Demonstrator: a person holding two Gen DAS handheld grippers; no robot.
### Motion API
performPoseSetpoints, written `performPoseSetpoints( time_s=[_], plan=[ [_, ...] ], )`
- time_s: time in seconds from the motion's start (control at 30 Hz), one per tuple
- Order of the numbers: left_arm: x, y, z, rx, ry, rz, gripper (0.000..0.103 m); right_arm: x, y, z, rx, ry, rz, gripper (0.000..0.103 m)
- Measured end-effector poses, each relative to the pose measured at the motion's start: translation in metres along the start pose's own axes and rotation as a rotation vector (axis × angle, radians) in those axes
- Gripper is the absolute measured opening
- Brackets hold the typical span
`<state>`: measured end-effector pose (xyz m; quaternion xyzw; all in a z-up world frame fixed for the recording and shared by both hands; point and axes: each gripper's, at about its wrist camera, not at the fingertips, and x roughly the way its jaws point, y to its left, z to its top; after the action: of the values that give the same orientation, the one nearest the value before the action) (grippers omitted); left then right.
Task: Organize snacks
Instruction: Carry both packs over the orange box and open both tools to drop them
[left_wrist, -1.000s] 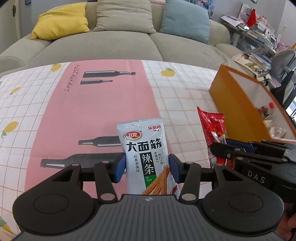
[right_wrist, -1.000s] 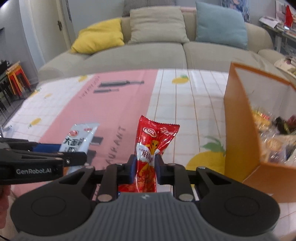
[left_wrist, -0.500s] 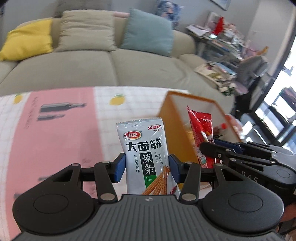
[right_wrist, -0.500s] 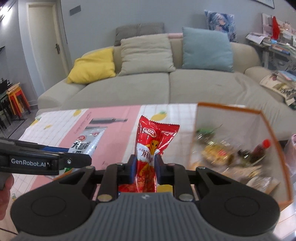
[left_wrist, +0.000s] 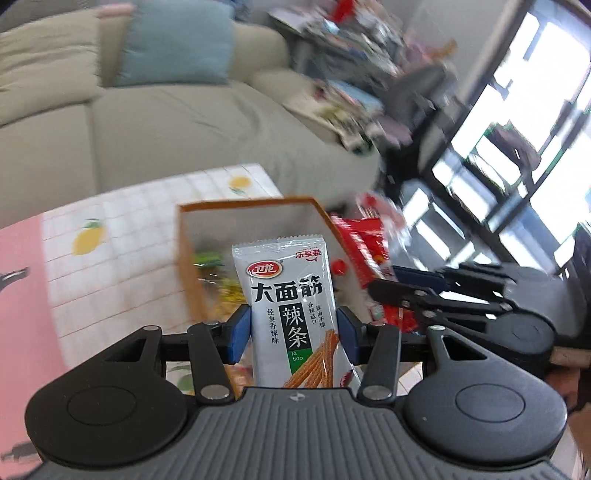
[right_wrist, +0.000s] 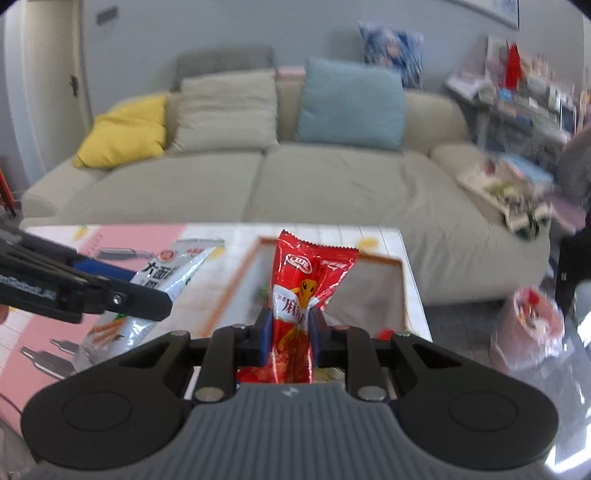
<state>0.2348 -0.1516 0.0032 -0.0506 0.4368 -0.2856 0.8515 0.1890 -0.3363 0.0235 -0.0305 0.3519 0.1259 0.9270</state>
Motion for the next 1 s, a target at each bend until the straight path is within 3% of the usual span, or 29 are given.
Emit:
performPoseSetpoints(
  time_s=[0.17, 0.33, 0.47, 0.7, 1.0],
  plan=[
    [0.060, -0.010, 0.013, 0.063, 0.120, 0.012, 0.056, 0.038, -0.038, -0.005, 0.019, 0.110, -0.017, 0.019],
    [0.102, -0.002, 0.022, 0.092, 0.185, 0.065, 0.056, 0.072, -0.044, -0.009, -0.036, 0.159, -0.020, 0.019],
    [0.118, 0.014, 0.035, 0.105, 0.205, 0.110, 0.056, 0.098, -0.046, -0.005, -0.092, 0.176, 0.016, 0.019],
    [0.145, 0.021, 0.055, 0.159, 0.230, 0.184, 0.057, 0.143, -0.049, 0.006, -0.140, 0.243, -0.006, 0.020],
    [0.166, 0.023, 0.052, 0.184, 0.286, 0.209, 0.058, 0.169, -0.046, 0.001, -0.204, 0.306, 0.007, 0.026]
  ],
)
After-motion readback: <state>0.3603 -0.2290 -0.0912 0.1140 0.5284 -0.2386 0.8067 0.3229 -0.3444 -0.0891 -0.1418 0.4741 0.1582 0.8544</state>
